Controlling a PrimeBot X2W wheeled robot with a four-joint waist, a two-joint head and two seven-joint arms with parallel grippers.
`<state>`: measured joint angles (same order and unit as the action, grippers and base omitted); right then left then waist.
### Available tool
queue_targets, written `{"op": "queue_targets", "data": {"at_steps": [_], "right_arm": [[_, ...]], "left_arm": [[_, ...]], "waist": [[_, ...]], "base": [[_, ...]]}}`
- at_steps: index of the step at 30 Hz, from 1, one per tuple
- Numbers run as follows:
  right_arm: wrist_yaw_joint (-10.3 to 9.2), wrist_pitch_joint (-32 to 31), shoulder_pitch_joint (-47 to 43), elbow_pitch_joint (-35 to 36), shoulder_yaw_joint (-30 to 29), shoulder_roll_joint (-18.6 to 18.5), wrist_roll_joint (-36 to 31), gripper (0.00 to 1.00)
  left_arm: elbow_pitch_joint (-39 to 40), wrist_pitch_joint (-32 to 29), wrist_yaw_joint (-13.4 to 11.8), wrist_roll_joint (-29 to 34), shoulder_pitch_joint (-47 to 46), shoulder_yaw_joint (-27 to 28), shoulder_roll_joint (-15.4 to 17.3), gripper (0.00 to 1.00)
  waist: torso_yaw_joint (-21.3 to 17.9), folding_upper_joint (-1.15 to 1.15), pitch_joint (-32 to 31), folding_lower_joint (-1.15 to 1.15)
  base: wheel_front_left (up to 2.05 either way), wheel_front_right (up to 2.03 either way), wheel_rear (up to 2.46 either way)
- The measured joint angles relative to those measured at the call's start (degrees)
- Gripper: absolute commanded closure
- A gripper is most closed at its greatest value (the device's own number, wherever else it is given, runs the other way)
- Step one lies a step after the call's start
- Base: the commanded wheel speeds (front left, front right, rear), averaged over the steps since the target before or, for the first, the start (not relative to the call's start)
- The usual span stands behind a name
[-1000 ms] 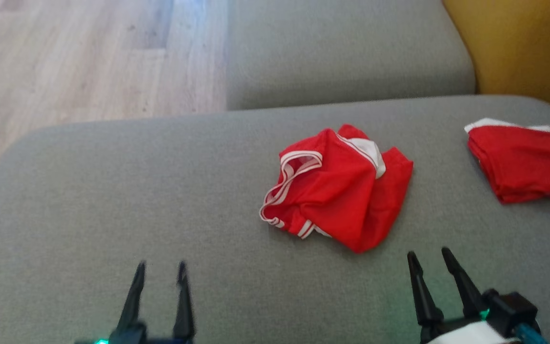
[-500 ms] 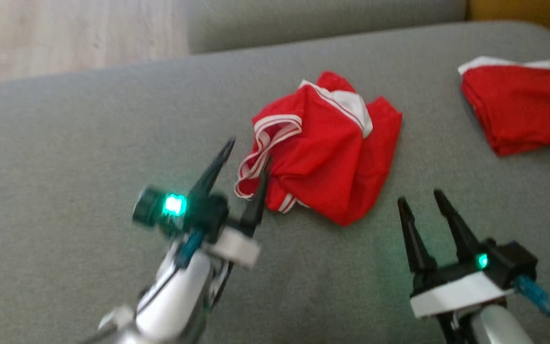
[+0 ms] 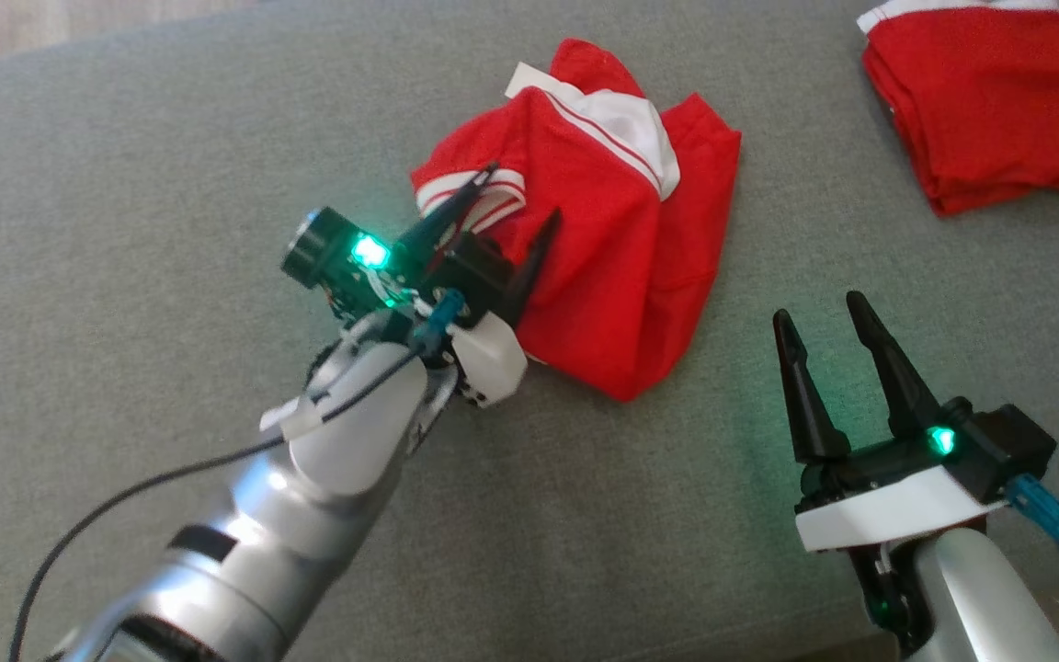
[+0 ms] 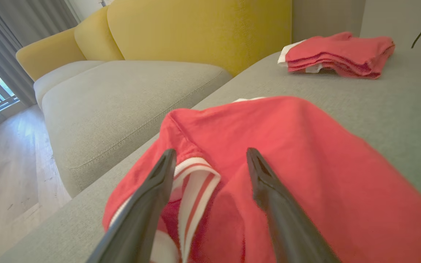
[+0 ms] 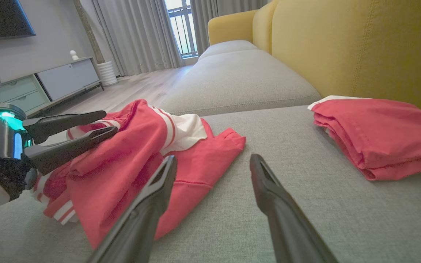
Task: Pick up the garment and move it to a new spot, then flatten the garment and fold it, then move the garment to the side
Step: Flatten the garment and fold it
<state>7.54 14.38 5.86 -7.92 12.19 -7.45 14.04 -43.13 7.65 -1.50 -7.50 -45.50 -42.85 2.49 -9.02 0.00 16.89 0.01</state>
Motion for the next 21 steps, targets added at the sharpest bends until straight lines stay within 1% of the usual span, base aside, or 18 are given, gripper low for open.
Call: {"op": "queue_targets", "data": {"at_steps": [5,11,12,13,17,19,21], "right_arm": [[0.0,0.0,0.63,0.07,-0.04,0.0,0.0,0.0],[0.0,0.0,0.71,0.07,-0.01,0.04,0.01,0.0],[0.0,0.0,0.75,0.04,0.07,0.07,0.04,0.0],[0.0,0.0,0.76,0.03,0.14,0.09,0.09,0.0],[0.0,0.0,0.98,-0.11,0.63,0.23,0.12,0.0],[0.0,-0.01,1.15,-0.24,0.81,0.41,0.4,0.0],[0.0,0.0,1.24,-0.4,0.9,0.66,0.58,0.0]], "left_arm": [[-7.05,0.19,-1.53,0.54,-4.14,-0.71,-0.09,0.0],[-13.02,2.79,-2.21,1.02,-7.43,-1.76,-0.14,0.0],[-14.61,3.56,-2.61,1.01,-8.11,-1.85,-0.14,0.68],[-15.19,4.07,-2.63,1.0,-8.45,-1.87,-0.14,1.0],[-16.06,5.41,-2.45,0.81,-9.15,-1.85,-0.14,1.0],[-16.01,6.13,-1.68,0.02,-9.86,-1.8,-0.15,1.0],[-15.32,6.45,-0.4,-1.31,-10.88,-1.52,-0.15,1.0]], "waist": [[-0.72,0.0,1.45,0.0],[-0.81,0.0,2.21,0.0],[-0.92,0.0,2.14,-0.01],[-1.0,0.0,2.05,0.0],[-1.5,0.0,1.53,0.0],[-1.95,0.0,0.95,-0.01],[-2.52,0.0,0.22,-0.01]], "base": [[0.0,0.0,0.0],[0.0,0.0,0.0],[0.0,0.0,0.0],[0.0,0.0,0.0],[0.0,0.0,0.0],[0.0,0.0,0.0],[0.0,0.0,0.0]]}}
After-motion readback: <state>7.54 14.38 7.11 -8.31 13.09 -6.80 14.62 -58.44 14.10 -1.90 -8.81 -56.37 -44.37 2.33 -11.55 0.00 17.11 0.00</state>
